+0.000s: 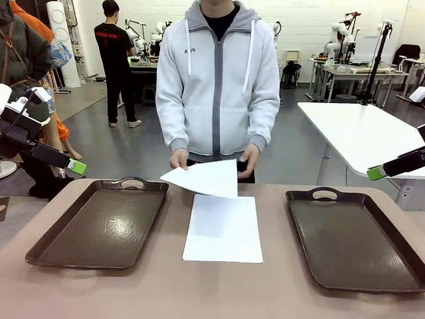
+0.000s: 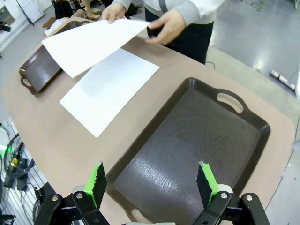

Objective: Sort the A4 documents.
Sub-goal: Receive the A4 Paper.

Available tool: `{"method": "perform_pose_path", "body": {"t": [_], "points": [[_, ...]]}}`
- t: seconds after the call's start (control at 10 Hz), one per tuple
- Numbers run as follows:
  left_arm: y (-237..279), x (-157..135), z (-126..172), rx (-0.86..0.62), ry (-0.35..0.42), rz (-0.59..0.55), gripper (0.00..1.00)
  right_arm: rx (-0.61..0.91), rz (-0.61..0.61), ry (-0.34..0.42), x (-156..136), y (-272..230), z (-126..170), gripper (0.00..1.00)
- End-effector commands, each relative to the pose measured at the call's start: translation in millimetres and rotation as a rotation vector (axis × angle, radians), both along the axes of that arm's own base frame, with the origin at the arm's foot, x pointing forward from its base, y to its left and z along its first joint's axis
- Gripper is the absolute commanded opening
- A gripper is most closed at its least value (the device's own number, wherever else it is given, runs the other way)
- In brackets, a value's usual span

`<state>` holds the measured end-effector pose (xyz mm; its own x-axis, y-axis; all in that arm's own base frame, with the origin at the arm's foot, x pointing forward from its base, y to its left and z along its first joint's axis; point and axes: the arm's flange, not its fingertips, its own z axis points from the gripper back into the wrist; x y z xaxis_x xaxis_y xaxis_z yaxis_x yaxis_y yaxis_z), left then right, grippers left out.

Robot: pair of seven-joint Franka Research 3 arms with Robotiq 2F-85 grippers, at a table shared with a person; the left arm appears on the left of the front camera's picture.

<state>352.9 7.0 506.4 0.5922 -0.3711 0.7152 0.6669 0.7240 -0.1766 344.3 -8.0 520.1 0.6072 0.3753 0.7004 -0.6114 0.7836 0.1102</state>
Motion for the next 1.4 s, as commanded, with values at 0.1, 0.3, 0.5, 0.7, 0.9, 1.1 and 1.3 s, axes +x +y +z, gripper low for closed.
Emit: {"method": "perform_pose_path", "body": {"t": [0.1,0.3,0.5,0.7,0.9,1.1,1.3], "points": [[1.4,1.8,-1.5,-0.01,-0.005,-0.007,1.0,0.006,0.005,0.002,0.6,0.9,-0.9,1.0],[1.4,1.8,-1.5,-0.01,-0.005,-0.007,1.0,0.006,0.005,0.002,0.6,0.9,-0.9,1.0],[1.4,1.8,-1.5,-0.01,-0.005,-0.007,1.0,0.006,0.005,0.002,0.6,0.9,-0.9,1.0],[1.4,1.8,-1.5,-0.01,-0.005,-0.007,1.0,0.006,0.005,0.002,0.6,0.9,-0.9,1.0],[1.4,1.8,-1.5,-0.01,-0.005,-0.007,1.0,0.006,0.005,0.002,0.6,0.9,-0.9,1.0],[1.4,1.8,-1.5,-0.01,-0.005,-0.007,1.0,0.006,0.005,0.002,0.6,0.9,-0.9,1.0],[1.4,1.8,-1.5,-0.01,-0.005,-0.007,1.0,0.006,0.005,0.002,0.6,0.9,-0.9,1.0]]}}
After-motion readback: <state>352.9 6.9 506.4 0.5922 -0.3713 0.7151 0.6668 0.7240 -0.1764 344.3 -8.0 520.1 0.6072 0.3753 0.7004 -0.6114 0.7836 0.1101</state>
